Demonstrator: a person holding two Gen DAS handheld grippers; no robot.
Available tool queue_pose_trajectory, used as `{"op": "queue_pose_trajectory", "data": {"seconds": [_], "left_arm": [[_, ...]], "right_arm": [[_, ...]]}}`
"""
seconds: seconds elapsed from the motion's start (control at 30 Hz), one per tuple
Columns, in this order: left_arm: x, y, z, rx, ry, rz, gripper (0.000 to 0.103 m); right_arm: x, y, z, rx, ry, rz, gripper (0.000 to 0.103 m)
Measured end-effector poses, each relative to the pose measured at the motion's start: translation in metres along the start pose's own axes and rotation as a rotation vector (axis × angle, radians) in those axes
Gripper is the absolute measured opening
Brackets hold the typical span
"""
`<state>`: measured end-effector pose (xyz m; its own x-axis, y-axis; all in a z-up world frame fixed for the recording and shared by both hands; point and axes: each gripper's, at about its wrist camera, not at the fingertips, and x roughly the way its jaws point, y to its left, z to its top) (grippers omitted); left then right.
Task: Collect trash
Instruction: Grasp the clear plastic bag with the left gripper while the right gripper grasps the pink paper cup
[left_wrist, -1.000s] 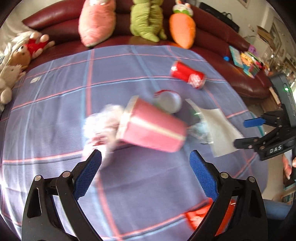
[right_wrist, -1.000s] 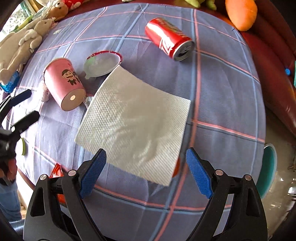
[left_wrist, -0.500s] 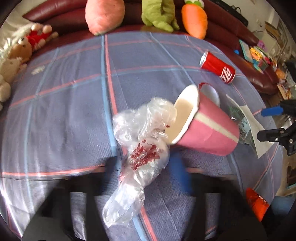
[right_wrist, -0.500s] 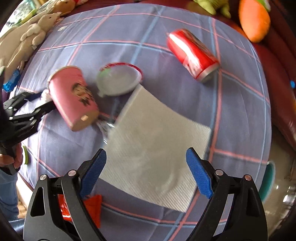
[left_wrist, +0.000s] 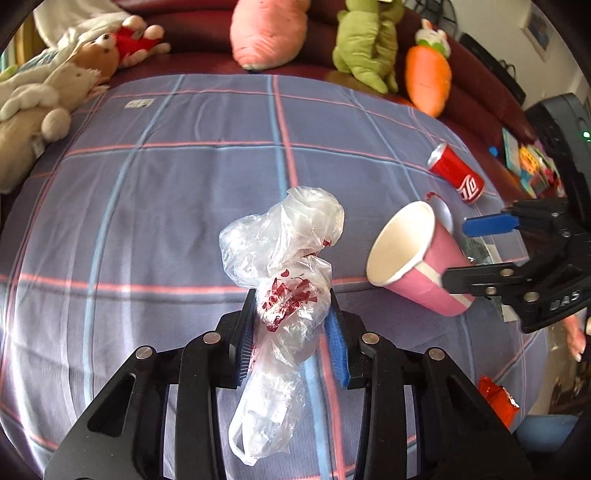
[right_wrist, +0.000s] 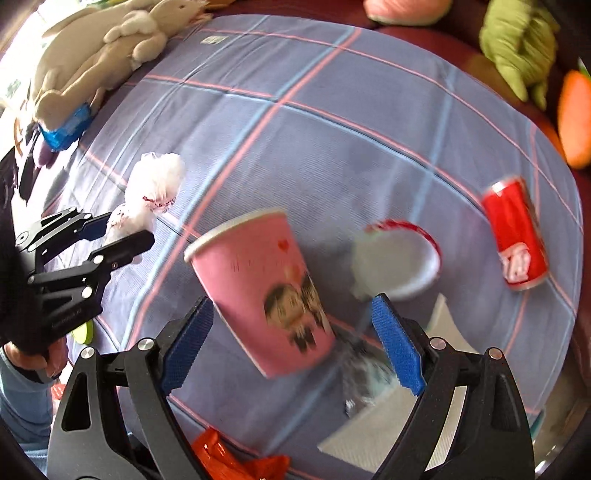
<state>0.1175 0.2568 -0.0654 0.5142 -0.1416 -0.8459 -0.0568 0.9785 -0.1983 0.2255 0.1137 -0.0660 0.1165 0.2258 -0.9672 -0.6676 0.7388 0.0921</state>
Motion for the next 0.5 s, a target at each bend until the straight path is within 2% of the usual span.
{"op": "queue_pose_trajectory", "data": {"seconds": [0.1, 0.13, 0.2, 0.33, 0.5], "left_arm": [[-0.001, 0.005, -0.004, -0.023, 0.005, 0.002, 0.036], [0.0, 0.004, -0.004, -0.027, 0.007, 0.002, 0.036], [-0.001, 0.004, -0.006, -0.028, 0.007, -0.001, 0.036], [-0.004, -0.005, -0.005, -0.023, -0.003, -0.009, 0.036], [-0.013, -0.026, -0.002, 0.001, -0.025, -0.026, 0.036]], "right_arm": [[0.008, 0.013, 0.004, -0.037, 0.014, 0.013, 0.083], [0.01, 0.015, 0.003, -0.044, 0.02, 0.017, 0.079], [0.013, 0.019, -0.002, -0.049, 0.04, 0.03, 0.063], [-0.001, 0.011, -0.014, -0.015, 0.005, 0.049, 0.061], [-0.042, -0.016, -0.036, 0.078, -0.094, 0.045, 0.061]]}}
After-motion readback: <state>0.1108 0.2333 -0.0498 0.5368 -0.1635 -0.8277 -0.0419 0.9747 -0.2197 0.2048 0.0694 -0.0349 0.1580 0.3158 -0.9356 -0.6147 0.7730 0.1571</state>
